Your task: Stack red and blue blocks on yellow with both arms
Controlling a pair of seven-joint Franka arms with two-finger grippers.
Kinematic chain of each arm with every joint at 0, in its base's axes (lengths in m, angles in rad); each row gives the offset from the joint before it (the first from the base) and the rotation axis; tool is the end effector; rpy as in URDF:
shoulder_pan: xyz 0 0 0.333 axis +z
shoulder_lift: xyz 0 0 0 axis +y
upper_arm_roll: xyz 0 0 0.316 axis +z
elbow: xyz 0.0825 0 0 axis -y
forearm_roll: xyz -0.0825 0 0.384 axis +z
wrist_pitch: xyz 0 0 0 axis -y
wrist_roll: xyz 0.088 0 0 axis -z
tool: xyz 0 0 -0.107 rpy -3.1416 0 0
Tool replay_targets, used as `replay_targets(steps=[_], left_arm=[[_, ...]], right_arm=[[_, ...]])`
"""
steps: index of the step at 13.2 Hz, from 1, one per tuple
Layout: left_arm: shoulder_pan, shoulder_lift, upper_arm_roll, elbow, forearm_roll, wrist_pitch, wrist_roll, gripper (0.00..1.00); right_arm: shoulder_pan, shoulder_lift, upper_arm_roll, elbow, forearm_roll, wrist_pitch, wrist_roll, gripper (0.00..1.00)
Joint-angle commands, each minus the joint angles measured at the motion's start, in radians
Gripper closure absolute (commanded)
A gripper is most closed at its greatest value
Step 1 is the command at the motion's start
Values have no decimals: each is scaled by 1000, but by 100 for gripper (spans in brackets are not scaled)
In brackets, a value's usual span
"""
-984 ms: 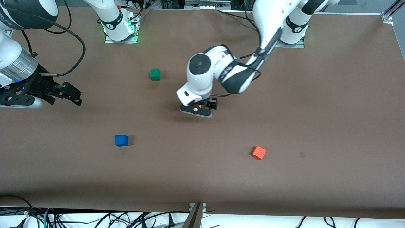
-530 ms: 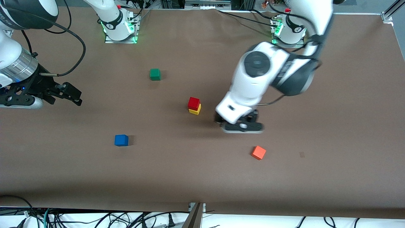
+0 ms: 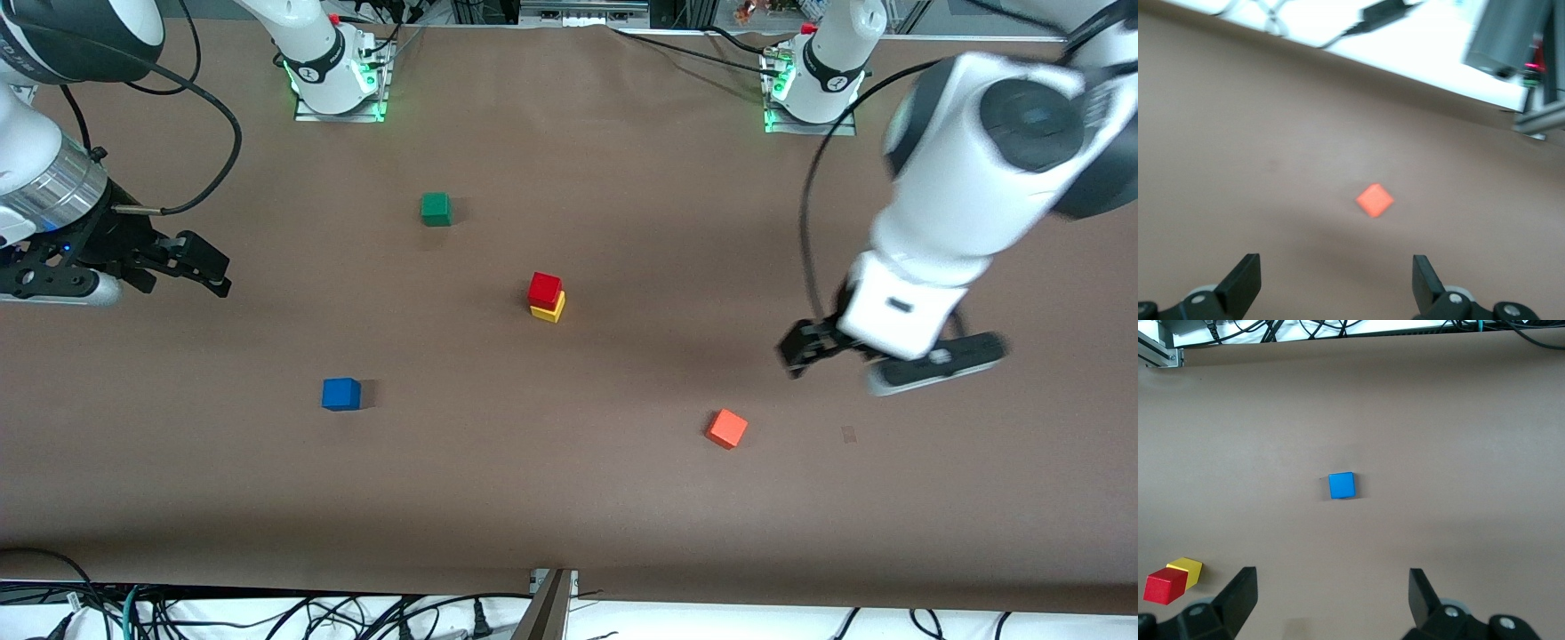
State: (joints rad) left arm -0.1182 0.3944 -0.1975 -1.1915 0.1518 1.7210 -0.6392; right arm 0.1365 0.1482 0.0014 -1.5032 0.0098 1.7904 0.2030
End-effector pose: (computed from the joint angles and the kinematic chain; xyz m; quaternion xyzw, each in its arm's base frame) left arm 0.6617 -0.1711 0.5796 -0.9831 -0.1645 -0.0804 0.0018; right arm 0.6136 0.0859 0.5909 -0.9970 0.0332 -0.0676 0.0167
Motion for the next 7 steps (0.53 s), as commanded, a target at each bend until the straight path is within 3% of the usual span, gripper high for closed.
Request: replay_targets(steps=[1, 5, 7], left_arm=[[99, -145, -8, -103, -24, -121, 94, 0], [208, -235, -7, -186, -23, -179, 467, 0], [239, -322, -7, -303, -27, -210, 498, 0]], right_arm=[[0, 5, 0, 14, 4, -3, -7, 0], [0, 5, 0, 14, 4, -3, -8, 0], [0, 4, 0, 14, 4, -3, -8, 0]])
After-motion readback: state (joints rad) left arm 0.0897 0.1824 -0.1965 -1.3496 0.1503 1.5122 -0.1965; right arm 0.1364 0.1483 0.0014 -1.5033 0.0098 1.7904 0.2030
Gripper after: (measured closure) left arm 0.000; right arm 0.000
